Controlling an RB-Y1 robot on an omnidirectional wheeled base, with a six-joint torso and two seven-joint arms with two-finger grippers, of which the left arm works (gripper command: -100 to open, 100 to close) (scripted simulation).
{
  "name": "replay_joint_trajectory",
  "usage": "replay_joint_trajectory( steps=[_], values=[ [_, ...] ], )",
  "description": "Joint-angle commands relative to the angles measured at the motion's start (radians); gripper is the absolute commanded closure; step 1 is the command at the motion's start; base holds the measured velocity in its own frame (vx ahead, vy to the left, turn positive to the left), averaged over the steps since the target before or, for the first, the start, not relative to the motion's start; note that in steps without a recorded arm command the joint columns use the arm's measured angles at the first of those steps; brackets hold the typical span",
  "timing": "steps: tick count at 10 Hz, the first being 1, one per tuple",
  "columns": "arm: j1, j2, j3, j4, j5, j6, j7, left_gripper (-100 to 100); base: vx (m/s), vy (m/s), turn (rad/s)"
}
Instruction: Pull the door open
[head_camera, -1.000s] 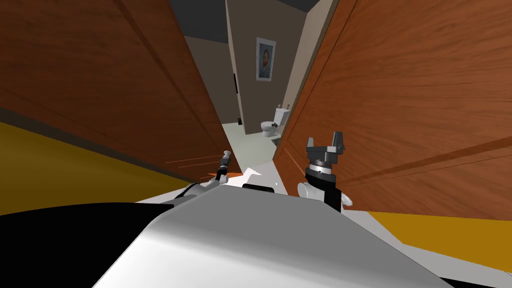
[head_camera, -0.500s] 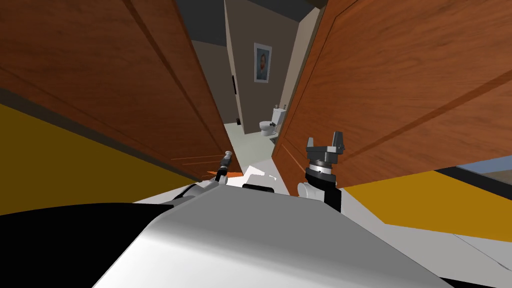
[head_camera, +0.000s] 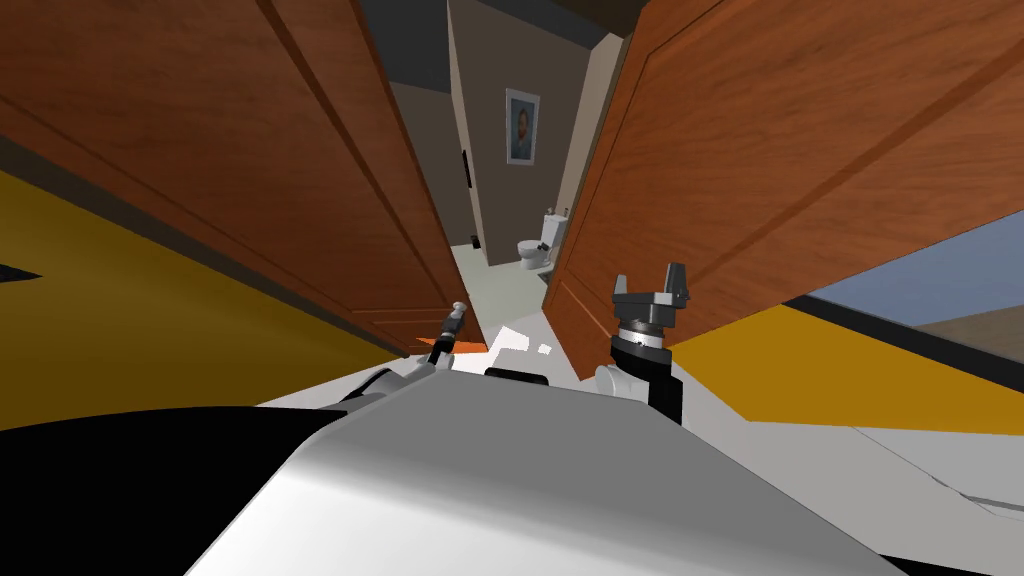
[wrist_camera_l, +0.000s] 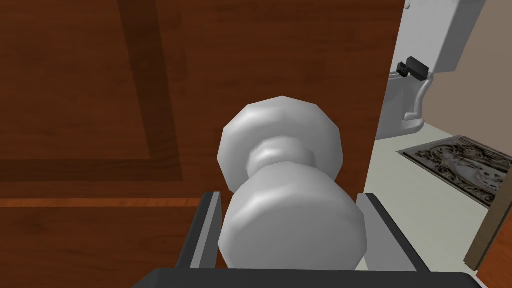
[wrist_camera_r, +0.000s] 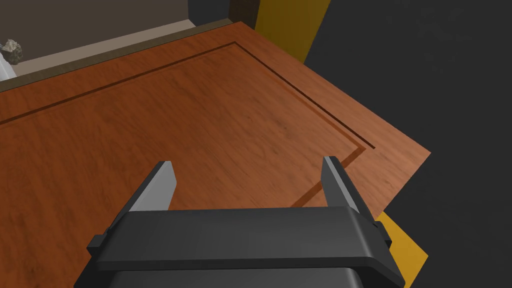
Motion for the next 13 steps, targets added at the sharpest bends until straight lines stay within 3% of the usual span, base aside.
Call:
replay_joint_trajectory(
  steps=[1,3,4,8,9,10,12,13],
  values=[
    [0.000,0.010,-0.025,0.003,-0.014,-0.018,0.028,100,-0.199,0.052,-0.046],
    [0.006,0.023,-0.054,-0.003,-0.031,-0.029,0.054,100,-0.253,0.064,-0.058],
    [0.008,0.021,-0.045,-0.014,-0.025,-0.019,0.042,100,-0.119,0.027,-0.027],
    [0.034,0.059,-0.123,-0.030,-0.070,-0.066,0.110,100,-0.218,0.051,-0.054],
    [0.034,0.059,-0.123,-0.030,-0.070,-0.066,0.110,100,-0.191,0.042,-0.022],
    [0.043,0.073,-0.149,-0.036,-0.085,-0.084,0.134,100,-0.178,0.081,-0.039],
    [0.049,0.084,-0.169,-0.041,-0.096,-0.097,0.152,100,-0.203,0.104,-0.041],
    [0.050,0.081,-0.162,-0.044,-0.092,-0.084,0.143,100,-0.085,0.039,-0.019]
  ],
)
